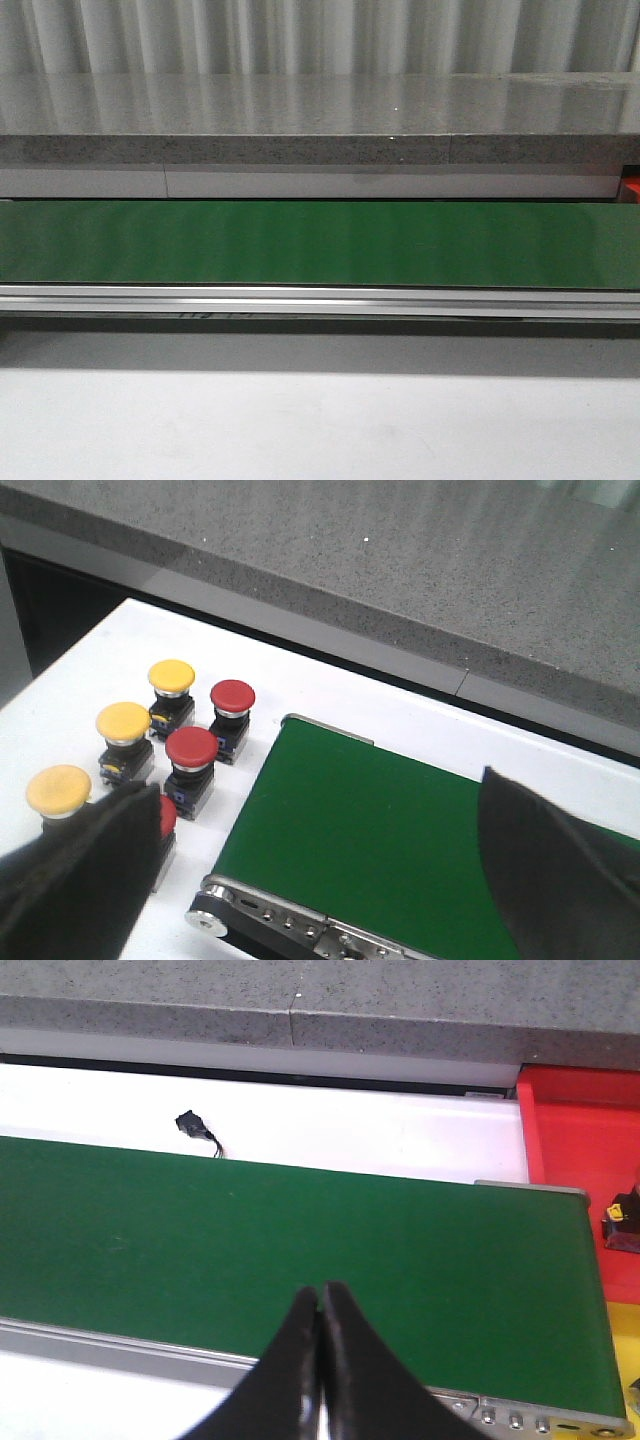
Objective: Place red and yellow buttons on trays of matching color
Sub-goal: 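Lower the left gripper onto another red-capped button and grasp it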
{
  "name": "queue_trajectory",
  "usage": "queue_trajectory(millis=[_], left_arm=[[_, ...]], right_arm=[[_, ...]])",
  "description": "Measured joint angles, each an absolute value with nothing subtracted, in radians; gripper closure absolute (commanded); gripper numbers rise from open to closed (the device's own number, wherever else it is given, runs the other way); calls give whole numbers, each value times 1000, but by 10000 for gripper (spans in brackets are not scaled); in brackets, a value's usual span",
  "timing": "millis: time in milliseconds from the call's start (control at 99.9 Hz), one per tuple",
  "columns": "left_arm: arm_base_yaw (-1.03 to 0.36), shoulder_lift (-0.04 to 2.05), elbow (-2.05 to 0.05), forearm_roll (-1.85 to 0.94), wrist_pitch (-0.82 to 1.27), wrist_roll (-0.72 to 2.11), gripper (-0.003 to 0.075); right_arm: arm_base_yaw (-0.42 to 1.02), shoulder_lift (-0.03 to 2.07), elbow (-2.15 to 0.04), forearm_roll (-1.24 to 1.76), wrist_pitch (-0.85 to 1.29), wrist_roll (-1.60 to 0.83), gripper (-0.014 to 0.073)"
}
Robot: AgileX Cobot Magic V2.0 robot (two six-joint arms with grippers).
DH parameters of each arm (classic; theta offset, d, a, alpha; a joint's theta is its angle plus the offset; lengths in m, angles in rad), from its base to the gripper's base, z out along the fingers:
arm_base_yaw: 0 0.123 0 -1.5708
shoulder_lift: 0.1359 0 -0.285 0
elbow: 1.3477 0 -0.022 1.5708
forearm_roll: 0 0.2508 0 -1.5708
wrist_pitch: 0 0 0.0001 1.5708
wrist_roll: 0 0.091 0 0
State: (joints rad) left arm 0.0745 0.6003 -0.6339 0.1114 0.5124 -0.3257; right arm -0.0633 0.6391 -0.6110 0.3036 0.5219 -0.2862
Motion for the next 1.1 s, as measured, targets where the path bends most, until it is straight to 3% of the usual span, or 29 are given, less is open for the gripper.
queue_trajectory(millis=[230,401,751,1102], left_arm=[[81,875,-716,119,512,-429,101],[161,1050,-743,119,510,-479,101],[317,1296,-770,110,478,-493,101],[355,1453,-793,108,402,-493,101]], right_arm=[[-63,639,-611,304,523,-286,662],[-63,639,-611,304,523,-286,662],[-63,639,-611,304,523,-286,662],[-63,639,-611,304,523,-286,662]])
